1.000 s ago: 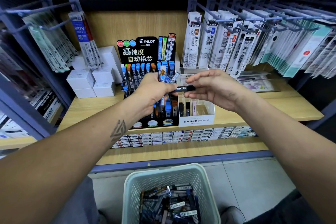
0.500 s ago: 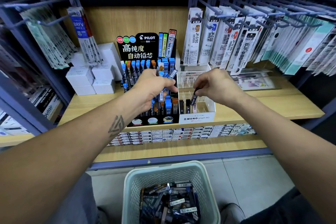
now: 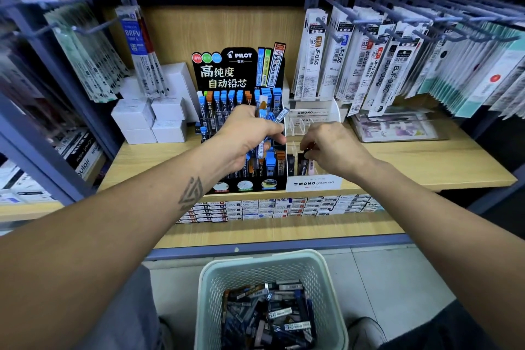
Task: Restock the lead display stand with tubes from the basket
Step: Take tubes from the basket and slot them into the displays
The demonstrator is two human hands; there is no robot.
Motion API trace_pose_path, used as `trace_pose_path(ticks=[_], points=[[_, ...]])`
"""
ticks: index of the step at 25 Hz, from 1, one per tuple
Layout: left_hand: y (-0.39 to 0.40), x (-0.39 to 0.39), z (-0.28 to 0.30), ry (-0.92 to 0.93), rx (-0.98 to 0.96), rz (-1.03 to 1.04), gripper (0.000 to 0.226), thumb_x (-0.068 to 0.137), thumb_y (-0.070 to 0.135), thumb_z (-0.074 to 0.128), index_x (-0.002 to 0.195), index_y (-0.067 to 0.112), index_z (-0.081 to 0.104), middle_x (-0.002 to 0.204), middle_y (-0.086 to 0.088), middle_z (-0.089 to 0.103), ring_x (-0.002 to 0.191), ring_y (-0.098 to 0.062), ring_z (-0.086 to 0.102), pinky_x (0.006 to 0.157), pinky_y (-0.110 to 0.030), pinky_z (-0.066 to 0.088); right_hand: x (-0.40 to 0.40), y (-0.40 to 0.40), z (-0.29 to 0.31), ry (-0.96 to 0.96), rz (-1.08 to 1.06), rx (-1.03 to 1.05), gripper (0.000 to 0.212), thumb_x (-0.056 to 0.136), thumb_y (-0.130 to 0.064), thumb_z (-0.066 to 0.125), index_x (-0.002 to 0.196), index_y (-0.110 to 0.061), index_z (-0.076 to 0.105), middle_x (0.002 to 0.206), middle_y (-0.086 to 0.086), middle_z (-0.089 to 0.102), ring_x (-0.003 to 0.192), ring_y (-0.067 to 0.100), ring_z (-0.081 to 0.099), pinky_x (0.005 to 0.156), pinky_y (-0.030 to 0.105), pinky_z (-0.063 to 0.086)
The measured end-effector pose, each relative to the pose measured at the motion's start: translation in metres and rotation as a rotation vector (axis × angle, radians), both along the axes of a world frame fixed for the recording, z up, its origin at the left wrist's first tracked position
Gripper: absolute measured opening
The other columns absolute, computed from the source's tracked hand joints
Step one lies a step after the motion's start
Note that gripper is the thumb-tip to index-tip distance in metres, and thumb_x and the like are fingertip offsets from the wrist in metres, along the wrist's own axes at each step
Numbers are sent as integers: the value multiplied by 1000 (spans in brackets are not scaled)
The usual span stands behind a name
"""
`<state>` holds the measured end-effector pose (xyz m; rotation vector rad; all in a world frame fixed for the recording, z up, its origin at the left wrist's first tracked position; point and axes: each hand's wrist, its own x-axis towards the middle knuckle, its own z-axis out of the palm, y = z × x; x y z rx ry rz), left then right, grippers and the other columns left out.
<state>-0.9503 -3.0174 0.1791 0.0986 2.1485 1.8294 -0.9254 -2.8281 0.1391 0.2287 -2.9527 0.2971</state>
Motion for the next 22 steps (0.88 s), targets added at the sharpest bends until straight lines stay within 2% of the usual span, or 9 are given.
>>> trace_pose_path(ticks=[3, 9, 13, 18, 20, 21, 22], points=[[0, 1, 1, 3, -1, -4, 17, 91, 1, 67, 106, 4, 58, 89, -23, 74, 36, -2, 52, 39, -20, 37, 1, -3, -7, -26, 4, 40, 17, 87, -10, 72, 100, -21, 75, 102, -1, 69, 95, 21, 64, 71, 27, 44], [0, 0, 0, 13, -17, -18, 15, 91, 2, 67, 104, 5, 59, 89, -22, 75, 37, -1, 52, 43, -22, 38, 1, -6, -14, -39, 11, 32, 24, 84, 1, 67, 91, -21, 71, 93, -3, 71, 82, 17, 61, 67, 27, 45], [0, 1, -1, 12, -31, -30, 12, 91, 2, 67, 96, 7, 58, 90, -22, 74, 36, -1, 51, 42, -21, 37, 1, -6, -14, -19, -8, 20, 21, 84, 3, 66, 90, -17, 72, 91, -1, 70, 82, 18, 63, 68, 29, 49], [0, -2, -6, -15, -32, -39, 20, 90, 4, 69, 107, 3, 58, 87, -21, 74, 38, -6, 50, 45, -25, 38, 2, -3, -5, 8, -17, -14, 15, 87, -3, 68, 91, -16, 73, 95, 3, 71, 89, 22, 63, 74, 30, 50], [0, -1, -8, -38, -14, -59, 19, 90, 2, 69, 105, 2, 58, 83, -22, 71, 37, -8, 51, 41, -23, 37, 1, -5, 5, 14, -88, -143, 17, 87, -3, 66, 92, -17, 75, 87, 1, 71, 85, 20, 66, 75, 26, 51], [0, -1, -9, -49, -7, -74, 18, 90, 1, 69, 104, 2, 59, 80, -21, 69, 37, -9, 50, 40, -23, 36, 0, -6, 11, -13, -141, -346, 18, 87, 0, 65, 93, -15, 75, 82, 0, 71, 80, 18, 68, 73, 24, 52], [0, -1, -10, -57, -2, -93, 15, 89, 1, 69, 102, 1, 60, 78, -20, 68, 38, -10, 49, 39, -23, 35, 1, -8, 17, -70, -180, -644, 17, 88, 2, 65, 95, -11, 73, 79, 2, 72, 75, 18, 70, 70, 24, 53]])
